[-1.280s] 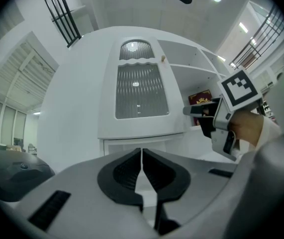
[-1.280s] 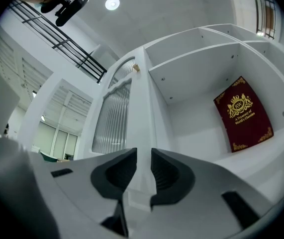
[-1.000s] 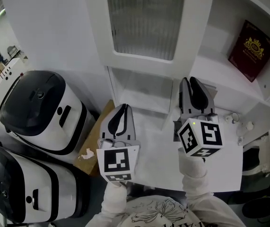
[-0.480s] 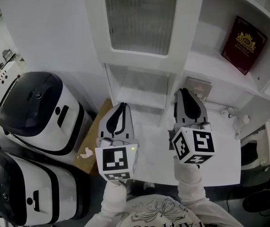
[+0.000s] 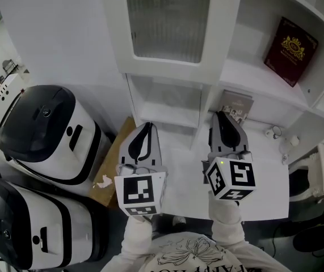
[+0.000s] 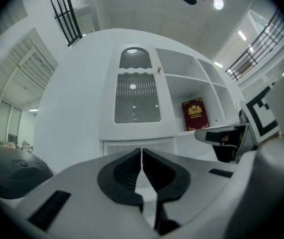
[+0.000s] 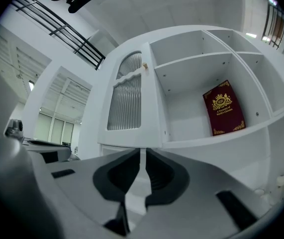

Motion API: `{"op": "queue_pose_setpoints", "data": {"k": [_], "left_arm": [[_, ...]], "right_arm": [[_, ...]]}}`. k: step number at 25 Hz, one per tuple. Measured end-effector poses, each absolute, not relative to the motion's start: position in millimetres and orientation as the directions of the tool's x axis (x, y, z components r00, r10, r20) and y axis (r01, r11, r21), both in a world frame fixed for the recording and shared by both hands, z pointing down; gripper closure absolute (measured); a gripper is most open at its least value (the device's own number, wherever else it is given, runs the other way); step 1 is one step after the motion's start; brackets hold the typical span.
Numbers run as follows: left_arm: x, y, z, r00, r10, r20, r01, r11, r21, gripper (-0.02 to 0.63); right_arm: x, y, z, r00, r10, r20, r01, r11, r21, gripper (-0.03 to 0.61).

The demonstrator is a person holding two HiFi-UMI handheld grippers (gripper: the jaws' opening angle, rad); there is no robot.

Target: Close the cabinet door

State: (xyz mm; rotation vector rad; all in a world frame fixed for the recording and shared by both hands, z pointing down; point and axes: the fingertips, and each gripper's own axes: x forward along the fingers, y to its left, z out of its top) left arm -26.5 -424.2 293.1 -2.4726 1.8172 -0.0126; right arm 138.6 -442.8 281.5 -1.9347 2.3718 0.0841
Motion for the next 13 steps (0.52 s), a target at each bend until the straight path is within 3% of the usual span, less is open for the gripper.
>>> {"op": "queue_pose_setpoints", "data": {"k": [13], "left_arm": [[-17.9, -423.6, 290.1, 0.315, -0.948, -0.031, -0.947, -0.312, -0.072, 0.603]], "right_arm": [[146.1, -441.9, 277.2, -0.196, -0.976, -0.098, -0.98, 0.197, -0.004, 0.543]]}}
